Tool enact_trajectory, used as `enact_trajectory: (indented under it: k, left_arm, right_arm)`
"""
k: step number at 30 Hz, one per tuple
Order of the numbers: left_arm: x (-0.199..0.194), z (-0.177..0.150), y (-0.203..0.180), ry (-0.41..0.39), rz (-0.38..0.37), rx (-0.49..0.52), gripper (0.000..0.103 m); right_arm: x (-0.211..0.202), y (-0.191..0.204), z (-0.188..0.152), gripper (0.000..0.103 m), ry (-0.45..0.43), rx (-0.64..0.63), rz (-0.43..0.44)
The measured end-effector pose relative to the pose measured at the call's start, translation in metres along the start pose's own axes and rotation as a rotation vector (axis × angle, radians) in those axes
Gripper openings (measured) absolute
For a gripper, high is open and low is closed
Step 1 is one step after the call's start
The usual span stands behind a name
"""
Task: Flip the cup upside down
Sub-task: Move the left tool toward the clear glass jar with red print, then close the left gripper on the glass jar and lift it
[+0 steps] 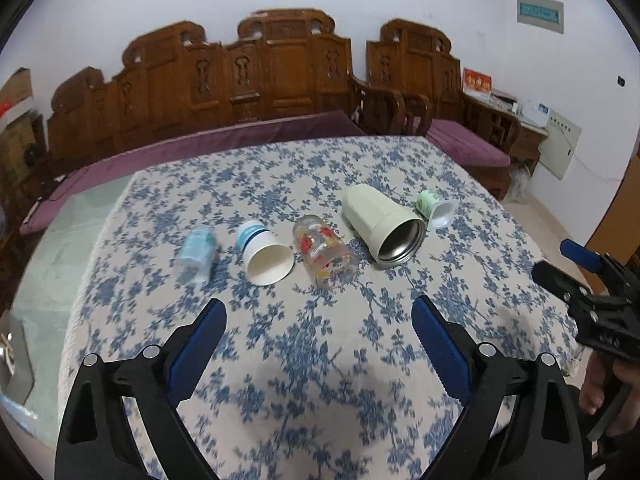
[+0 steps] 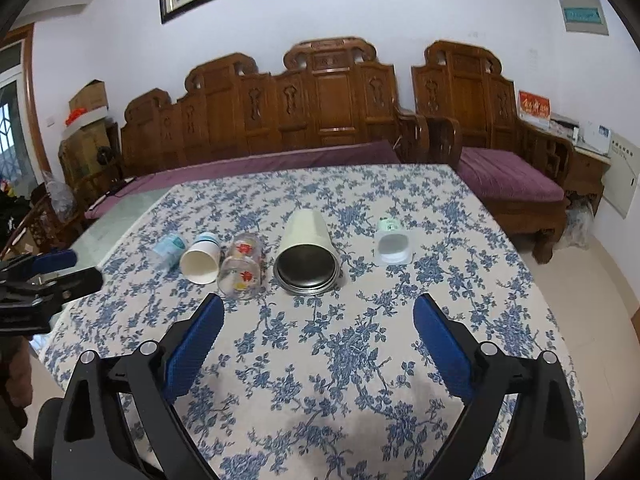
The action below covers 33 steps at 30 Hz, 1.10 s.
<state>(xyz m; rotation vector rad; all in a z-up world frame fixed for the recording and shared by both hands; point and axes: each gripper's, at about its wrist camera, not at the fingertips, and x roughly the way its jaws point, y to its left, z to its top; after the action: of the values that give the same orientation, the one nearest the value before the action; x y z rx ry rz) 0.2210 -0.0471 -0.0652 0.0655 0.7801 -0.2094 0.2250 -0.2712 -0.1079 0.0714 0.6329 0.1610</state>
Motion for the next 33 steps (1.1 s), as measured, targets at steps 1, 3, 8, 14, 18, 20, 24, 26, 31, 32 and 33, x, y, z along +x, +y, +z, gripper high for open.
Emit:
enact_trajectory:
  k: [1,3,8,14,18,20,24,26,31,32,33]
  left_arm:
    - [0.007,0.004,0.0,0.013,-0.008,-0.006,0.086]
    - [0.028,0.015,0.0,0.044,-0.021,-0.013,0.083]
    - [0.079,0.037,-0.003,0.11,-0.029,-0.009,0.075]
    - [0.141,0.058,-0.004,0.207,-0.034,-0.02,0.07]
    - [0.185,0.066,0.001,0.293,-0.036,-0.062,0.062]
    - [0.201,0.067,0.006,0.338,-0.03,-0.088,0.058]
    - [0.228,0.071,0.006,0.413,-0.021,-0.079,0.058]
    - [0.237,0.072,0.005,0.439,-0.032,-0.09,0.058]
    - [0.256,0.071,-0.001,0.493,-0.005,-0.058,0.066]
    - [0.26,0.07,-0.001,0.509,-0.001,-0.059,0.066]
    - [0.263,0.069,-0.001,0.522,0.002,-0.06,0.066]
  right_arm:
    - [0.005,-0.001,0.001,0.096,0.008,-0.003,0.0]
    - [0.016,-0.003,0.004,0.096,0.026,-0.005,0.001]
    - [0.038,-0.007,0.005,0.096,0.067,0.004,0.006]
    - [0.052,-0.014,0.003,0.096,0.093,0.015,0.006]
    - [0.06,-0.021,-0.002,0.096,0.117,0.025,0.005]
    - [0.062,-0.023,-0.004,0.096,0.127,0.027,0.006]
    - [0.068,-0.026,-0.005,0.096,0.138,0.019,0.008]
    - [0.07,-0.026,-0.006,0.096,0.139,0.025,0.011]
    - [0.074,-0.026,-0.011,0.096,0.146,0.04,0.023]
    - [0.075,-0.025,-0.012,0.096,0.15,0.039,0.024]
    - [0.075,-0.025,-0.012,0.096,0.15,0.039,0.024]
